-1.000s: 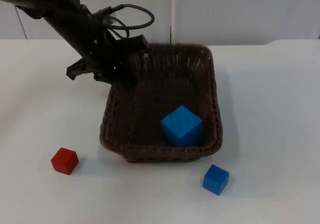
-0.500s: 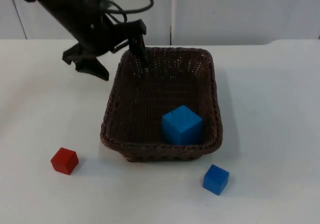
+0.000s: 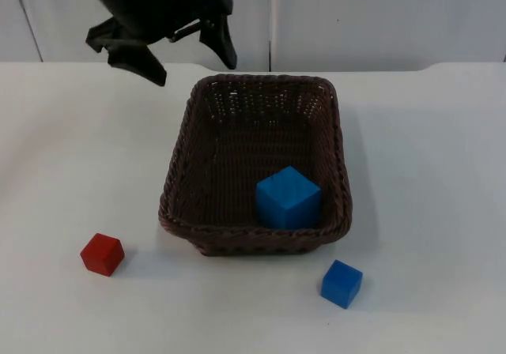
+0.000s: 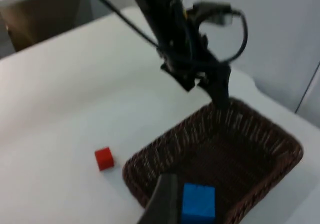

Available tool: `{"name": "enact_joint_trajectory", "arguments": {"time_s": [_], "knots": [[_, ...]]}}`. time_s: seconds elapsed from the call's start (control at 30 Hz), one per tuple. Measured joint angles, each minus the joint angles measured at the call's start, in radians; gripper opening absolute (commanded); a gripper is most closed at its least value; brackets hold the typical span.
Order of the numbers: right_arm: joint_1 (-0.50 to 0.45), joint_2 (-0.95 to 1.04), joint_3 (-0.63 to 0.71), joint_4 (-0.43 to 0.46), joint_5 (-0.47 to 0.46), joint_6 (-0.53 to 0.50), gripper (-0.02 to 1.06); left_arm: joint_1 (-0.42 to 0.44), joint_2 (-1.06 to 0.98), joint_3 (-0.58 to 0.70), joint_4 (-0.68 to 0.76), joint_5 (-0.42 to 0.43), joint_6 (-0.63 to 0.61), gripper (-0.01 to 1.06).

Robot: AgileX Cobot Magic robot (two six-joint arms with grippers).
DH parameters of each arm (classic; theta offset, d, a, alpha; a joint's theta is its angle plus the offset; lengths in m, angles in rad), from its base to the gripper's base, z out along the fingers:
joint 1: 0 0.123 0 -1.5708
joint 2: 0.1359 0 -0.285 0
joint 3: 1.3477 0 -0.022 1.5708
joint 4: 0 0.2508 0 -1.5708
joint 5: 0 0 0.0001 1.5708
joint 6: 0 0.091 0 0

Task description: Pick up the basket with the left hand and place the largest block into the basket with the right hand.

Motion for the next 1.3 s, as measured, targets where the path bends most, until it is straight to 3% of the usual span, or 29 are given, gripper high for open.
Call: {"name": "enact_joint_trajectory", "arguments": {"time_s": [0.3, 0.73, 0.87, 1.3], "knots": [[0.000, -0.144, 0.059, -0.075, 0.000, 0.078, 0.76, -0.132, -0.072, 0.000, 0.166, 0.033, -0.087, 0.88], [0.000, -0.230, 0.146, -0.092, 0.008, 0.110, 0.76, -0.294, -0.233, 0.052, 0.381, 0.061, -0.213, 0.88], [0.000, -0.233, 0.148, -0.092, 0.027, 0.114, 0.76, -0.331, -0.358, 0.163, 0.415, 0.015, -0.232, 0.88], [0.000, -0.233, 0.168, -0.092, 0.032, 0.114, 0.76, -0.333, -0.723, 0.512, 0.442, -0.110, -0.237, 0.88]]}}
